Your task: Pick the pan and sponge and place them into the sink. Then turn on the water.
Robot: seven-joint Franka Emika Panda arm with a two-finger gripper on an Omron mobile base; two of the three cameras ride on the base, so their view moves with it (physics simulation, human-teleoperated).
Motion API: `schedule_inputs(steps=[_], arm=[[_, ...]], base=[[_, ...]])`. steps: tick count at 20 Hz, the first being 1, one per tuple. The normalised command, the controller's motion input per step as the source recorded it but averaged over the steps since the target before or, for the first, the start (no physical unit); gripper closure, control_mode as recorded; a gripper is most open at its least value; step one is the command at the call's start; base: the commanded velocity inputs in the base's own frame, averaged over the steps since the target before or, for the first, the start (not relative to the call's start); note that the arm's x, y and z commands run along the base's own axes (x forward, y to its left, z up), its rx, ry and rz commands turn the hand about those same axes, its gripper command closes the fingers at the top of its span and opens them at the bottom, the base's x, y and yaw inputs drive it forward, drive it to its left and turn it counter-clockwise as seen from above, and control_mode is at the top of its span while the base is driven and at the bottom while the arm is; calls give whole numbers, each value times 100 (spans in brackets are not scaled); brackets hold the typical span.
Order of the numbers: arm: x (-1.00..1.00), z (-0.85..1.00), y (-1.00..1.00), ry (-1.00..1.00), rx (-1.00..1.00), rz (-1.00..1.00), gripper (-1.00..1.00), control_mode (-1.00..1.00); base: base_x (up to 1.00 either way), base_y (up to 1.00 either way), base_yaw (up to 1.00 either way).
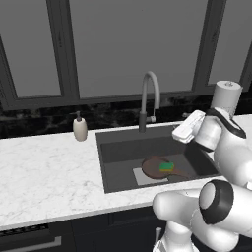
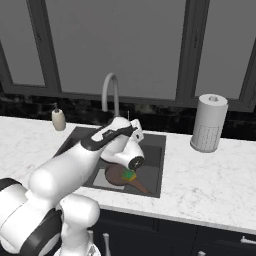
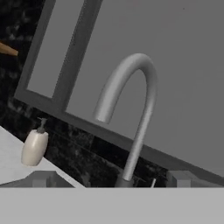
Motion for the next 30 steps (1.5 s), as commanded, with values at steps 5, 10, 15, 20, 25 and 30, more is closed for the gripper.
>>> schedule_inputs(steps=[5, 10, 15, 20, 25, 30], arm=[[23, 4, 0, 2, 13, 0, -100, -100], [28, -6, -2, 1, 8, 1, -100, -100], [31, -12, 0, 0, 1, 0, -100, -100], [45, -26, 0, 0, 0, 0, -100, -100], [45, -31, 0, 0, 1, 4, -100, -100], [46, -19, -5, 0, 5, 5, -100, -100]], base=[[0, 0, 0], [0, 0, 0], [0, 0, 0], [0, 0, 0], [0, 0, 0], [0, 0, 0]])
